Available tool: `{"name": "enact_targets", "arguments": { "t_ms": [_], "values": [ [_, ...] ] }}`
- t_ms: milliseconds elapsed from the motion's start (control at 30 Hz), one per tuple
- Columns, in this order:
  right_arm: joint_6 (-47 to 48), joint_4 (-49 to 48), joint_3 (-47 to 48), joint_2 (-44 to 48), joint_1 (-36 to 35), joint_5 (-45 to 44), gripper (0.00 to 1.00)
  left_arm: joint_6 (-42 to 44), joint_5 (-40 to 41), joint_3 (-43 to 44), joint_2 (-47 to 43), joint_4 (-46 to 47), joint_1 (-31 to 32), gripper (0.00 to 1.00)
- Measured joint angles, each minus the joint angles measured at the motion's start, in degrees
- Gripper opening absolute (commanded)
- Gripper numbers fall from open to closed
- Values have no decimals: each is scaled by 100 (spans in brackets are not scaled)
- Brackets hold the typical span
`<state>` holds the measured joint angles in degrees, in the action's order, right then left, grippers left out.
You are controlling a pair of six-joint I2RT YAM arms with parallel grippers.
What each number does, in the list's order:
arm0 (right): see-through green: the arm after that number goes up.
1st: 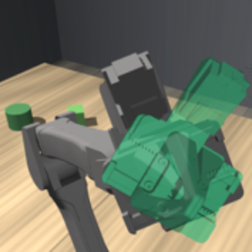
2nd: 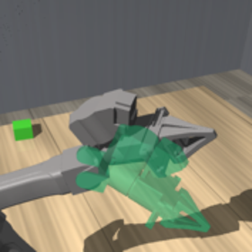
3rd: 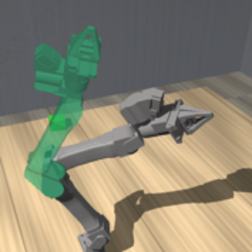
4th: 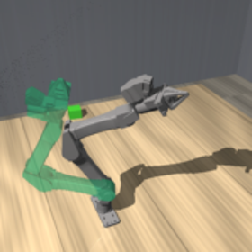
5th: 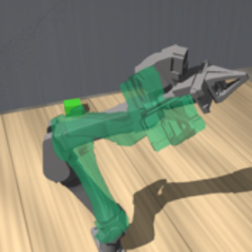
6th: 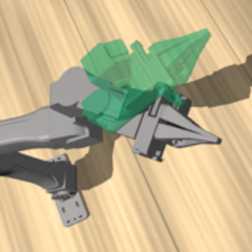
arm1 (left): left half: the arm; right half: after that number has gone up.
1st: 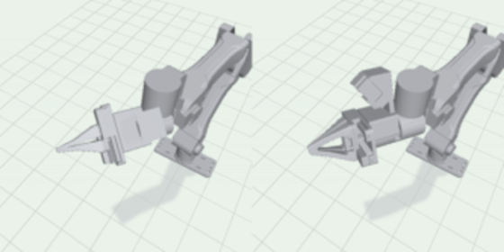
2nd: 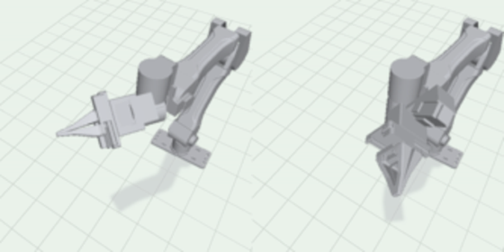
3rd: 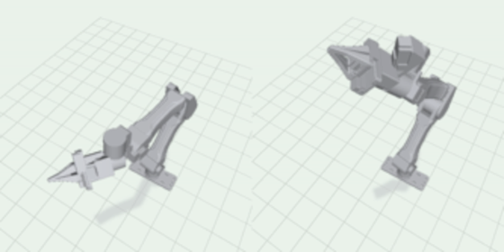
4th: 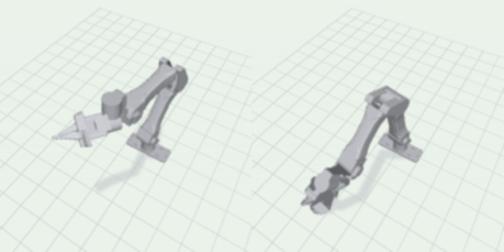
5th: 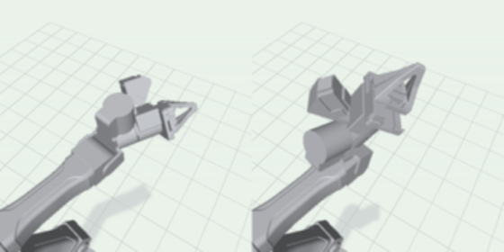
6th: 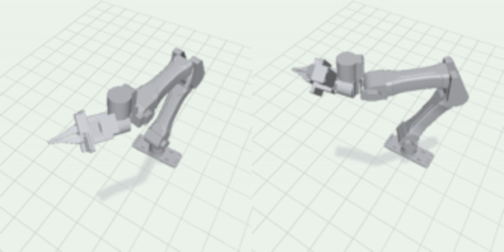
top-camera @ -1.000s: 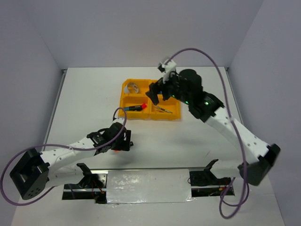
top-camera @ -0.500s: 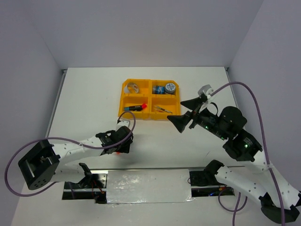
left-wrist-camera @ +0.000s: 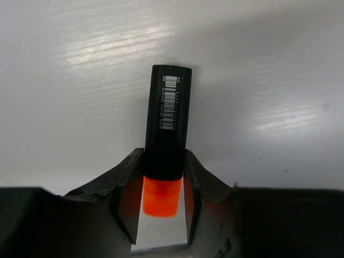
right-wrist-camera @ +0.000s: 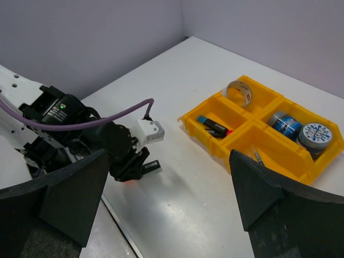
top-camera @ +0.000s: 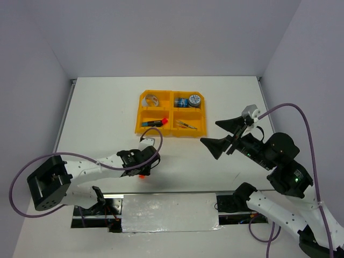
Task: Sort the stationery into containers
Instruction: Pick up the pen from the center of the board, then place the pen in the storage box.
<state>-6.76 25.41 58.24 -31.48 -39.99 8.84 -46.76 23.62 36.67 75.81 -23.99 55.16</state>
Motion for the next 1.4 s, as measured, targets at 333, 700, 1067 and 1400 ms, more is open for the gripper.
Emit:
{"name": "enact_targets", "arguments": {
  "t_ms": [333,700,1067,1400],
  "values": [
    [42,61,37,-7,0,-22,100,1397,186,1010,-1027,804,332,0],
    [13,35,26,297,0,190,100,4793,52,1836,170,2876,-861,0],
    [-24,42,-90,404,0,415,100,6061,-483,2022,1733,3926,-1895,24],
    [-22,76,-120,404,0,413,100,5875,-105,2022,1980,4332,-1971,83]
  ]
}}
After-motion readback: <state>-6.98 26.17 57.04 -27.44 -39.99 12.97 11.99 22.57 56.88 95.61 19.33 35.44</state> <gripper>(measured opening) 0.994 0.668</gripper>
